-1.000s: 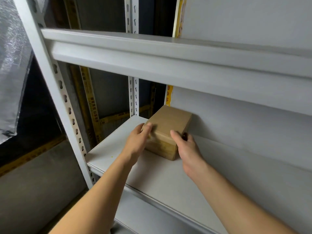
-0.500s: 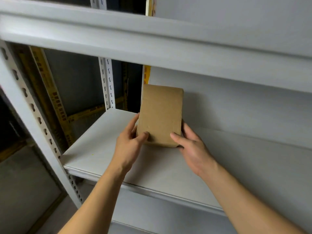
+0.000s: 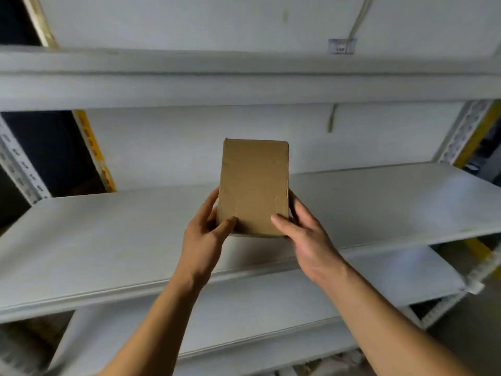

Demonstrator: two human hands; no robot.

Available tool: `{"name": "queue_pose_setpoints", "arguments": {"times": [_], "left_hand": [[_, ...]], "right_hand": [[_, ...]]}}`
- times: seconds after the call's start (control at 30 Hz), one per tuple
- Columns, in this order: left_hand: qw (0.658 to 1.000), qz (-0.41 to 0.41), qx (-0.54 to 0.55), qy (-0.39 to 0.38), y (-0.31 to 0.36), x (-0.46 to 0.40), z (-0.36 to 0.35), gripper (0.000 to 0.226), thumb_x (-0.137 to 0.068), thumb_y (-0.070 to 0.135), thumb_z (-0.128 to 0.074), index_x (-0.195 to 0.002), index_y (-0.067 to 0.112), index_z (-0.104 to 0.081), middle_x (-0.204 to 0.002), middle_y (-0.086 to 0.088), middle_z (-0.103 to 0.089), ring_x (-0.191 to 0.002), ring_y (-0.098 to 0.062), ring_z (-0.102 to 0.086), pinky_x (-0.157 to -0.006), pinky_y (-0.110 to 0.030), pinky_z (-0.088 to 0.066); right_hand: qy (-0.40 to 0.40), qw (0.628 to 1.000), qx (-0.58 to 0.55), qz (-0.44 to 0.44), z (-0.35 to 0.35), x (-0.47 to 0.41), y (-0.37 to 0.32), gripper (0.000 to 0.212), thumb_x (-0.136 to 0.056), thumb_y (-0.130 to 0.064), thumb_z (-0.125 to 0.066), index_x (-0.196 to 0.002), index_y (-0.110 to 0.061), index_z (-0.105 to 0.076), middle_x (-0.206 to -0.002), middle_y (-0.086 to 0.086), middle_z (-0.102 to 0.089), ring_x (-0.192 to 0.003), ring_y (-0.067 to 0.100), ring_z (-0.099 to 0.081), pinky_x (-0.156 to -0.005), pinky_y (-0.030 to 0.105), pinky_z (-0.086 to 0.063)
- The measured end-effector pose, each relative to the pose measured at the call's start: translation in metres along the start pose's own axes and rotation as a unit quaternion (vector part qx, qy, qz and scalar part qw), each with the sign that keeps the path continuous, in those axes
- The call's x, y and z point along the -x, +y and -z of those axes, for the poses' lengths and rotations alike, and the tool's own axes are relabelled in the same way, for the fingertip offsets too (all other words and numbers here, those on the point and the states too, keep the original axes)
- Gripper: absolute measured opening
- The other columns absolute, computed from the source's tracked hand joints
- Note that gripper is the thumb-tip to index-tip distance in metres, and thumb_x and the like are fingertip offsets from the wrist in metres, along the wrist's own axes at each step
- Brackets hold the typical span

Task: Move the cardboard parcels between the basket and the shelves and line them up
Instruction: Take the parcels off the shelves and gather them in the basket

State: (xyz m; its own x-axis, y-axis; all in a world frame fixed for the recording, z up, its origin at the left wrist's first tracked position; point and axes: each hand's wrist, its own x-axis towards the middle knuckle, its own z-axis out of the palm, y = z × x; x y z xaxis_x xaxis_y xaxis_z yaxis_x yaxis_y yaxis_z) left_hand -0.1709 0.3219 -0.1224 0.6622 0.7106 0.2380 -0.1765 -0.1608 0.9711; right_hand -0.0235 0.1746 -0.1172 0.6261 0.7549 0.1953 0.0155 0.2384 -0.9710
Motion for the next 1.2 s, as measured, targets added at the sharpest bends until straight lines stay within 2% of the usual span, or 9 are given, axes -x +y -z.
{"name": "queue_pose_setpoints", "arguments": {"times": [0.17, 0.27, 0.43, 0.57, 0.67, 0.8, 0.97, 1.07, 1.2], "left_hand": [[0.996, -0.004, 0.006, -0.094, 0.006, 0.026, -0.103, 0.064, -0.102, 0.008, -0.063, -0.154, 0.041, -0.047, -0.139, 0.003, -0.068, -0.126, -0.016, -0.065, -0.105, -0.037, -0.052], [0.989, -0.004, 0.016, -0.147, 0.007, 0.041, -0.162, 0.063, -0.101, 0.006, -0.062, -0.152, 0.041, -0.049, -0.135, 0.005, -0.07, -0.124, -0.015, -0.066, -0.101, -0.033, -0.053], [0.968, 0.007, 0.029, -0.251, 0.0, 0.055, -0.252, 0.062, -0.101, 0.002, -0.061, -0.153, 0.035, -0.049, -0.132, 0.005, -0.072, -0.123, -0.014, -0.066, -0.095, -0.022, -0.056], [0.941, 0.037, 0.045, -0.334, -0.01, 0.061, -0.321, 0.061, -0.101, 0.005, -0.064, -0.155, 0.028, -0.046, -0.134, 0.003, -0.071, -0.124, -0.014, -0.066, -0.107, -0.037, -0.053], [0.913, 0.044, 0.044, -0.403, -0.02, 0.066, -0.375, 0.056, -0.099, 0.007, -0.067, -0.149, 0.029, -0.053, -0.132, 0.006, -0.072, -0.123, -0.014, -0.067, -0.109, -0.041, -0.051], [0.873, 0.041, 0.034, -0.485, -0.033, 0.081, -0.441, 0.058, -0.089, 0.03, -0.074, -0.145, 0.034, -0.058, -0.133, 0.009, -0.071, -0.124, -0.014, -0.067, -0.11, -0.048, -0.051], [0.805, 0.044, 0.028, -0.591, -0.042, 0.118, -0.502, 0.049, -0.092, 0.043, -0.071, -0.138, 0.046, -0.058, -0.125, 0.019, -0.071, -0.121, -0.009, -0.065, -0.109, -0.045, -0.053], [0.768, 0.048, 0.032, -0.638, -0.038, 0.148, -0.527, 0.037, -0.099, 0.039, -0.07, -0.132, 0.052, -0.059, -0.122, 0.024, -0.071, -0.12, -0.005, -0.064, -0.109, -0.044, -0.052], [0.724, 0.057, 0.054, -0.686, -0.017, 0.19, -0.557, 0.041, -0.087, 0.054, -0.068, -0.128, 0.051, -0.062, -0.121, 0.023, -0.072, -0.12, -0.004, -0.065, -0.11, -0.045, -0.05]], "right_hand": [[0.092, 0.996, 0.008, -0.002, 0.097, 0.066, -0.024, 0.064, -0.101, -0.011, -0.066, -0.157, -0.031, -0.046, -0.141, -0.018, -0.066, -0.134, 0.004, -0.059, -0.118, 0.033, -0.041], [0.145, 0.989, 0.018, -0.001, 0.151, 0.105, -0.036, 0.066, -0.097, -0.018, -0.071, -0.156, -0.033, -0.047, -0.14, -0.016, -0.067, -0.133, 0.006, -0.06, -0.118, 0.036, -0.042], [0.243, 0.97, 0.028, 0.005, 0.222, 0.16, -0.043, 0.068, -0.098, -0.011, -0.07, -0.156, -0.035, -0.045, -0.135, -0.022, -0.069, -0.127, -0.003, -0.062, -0.099, 0.015, -0.052], [0.347, 0.937, 0.037, -0.001, 0.27, 0.2, -0.042, 0.071, -0.092, -0.015, -0.075, -0.154, -0.037, -0.048, -0.137, -0.021, -0.068, -0.13, 0.002, -0.062, -0.115, 0.033, -0.046], [0.421, 0.905, 0.063, 0.002, 0.297, 0.232, -0.042, 0.064, -0.099, -0.01, -0.069, -0.157, -0.028, -0.047, -0.142, -0.016, -0.066, -0.133, 0.005, -0.061, -0.113, 0.033, -0.047], [0.495, 0.867, 0.057, 0.006, 0.324, 0.275, -0.047, 0.063, -0.103, -0.011, -0.063, -0.159, -0.028, -0.042, -0.144, -0.015, -0.065, -0.131, 0.002, -0.061, -0.097, 0.017, -0.053], [0.578, 0.814, 0.048, -0.011, 0.337, 0.33, -0.054, 0.07, -0.101, -0.024, -0.068, -0.162, -0.036, -0.035, -0.144, -0.013, -0.064, -0.133, 0.009, -0.061, -0.114, 0.033, -0.046], [0.624, 0.78, 0.048, -0.012, 0.336, 0.364, -0.061, 0.067, -0.103, -0.024, -0.066, -0.161, -0.037, -0.036, -0.145, -0.011, -0.064, -0.132, 0.012, -0.062, -0.112, 0.035, -0.048], [0.67, 0.739, 0.069, 0.003, 0.336, 0.41, -0.083, 0.063, -0.104, -0.023, -0.064, -0.16, -0.036, -0.039, -0.145, -0.008, -0.064, -0.133, 0.016, -0.062, -0.113, 0.04, -0.049]]}}
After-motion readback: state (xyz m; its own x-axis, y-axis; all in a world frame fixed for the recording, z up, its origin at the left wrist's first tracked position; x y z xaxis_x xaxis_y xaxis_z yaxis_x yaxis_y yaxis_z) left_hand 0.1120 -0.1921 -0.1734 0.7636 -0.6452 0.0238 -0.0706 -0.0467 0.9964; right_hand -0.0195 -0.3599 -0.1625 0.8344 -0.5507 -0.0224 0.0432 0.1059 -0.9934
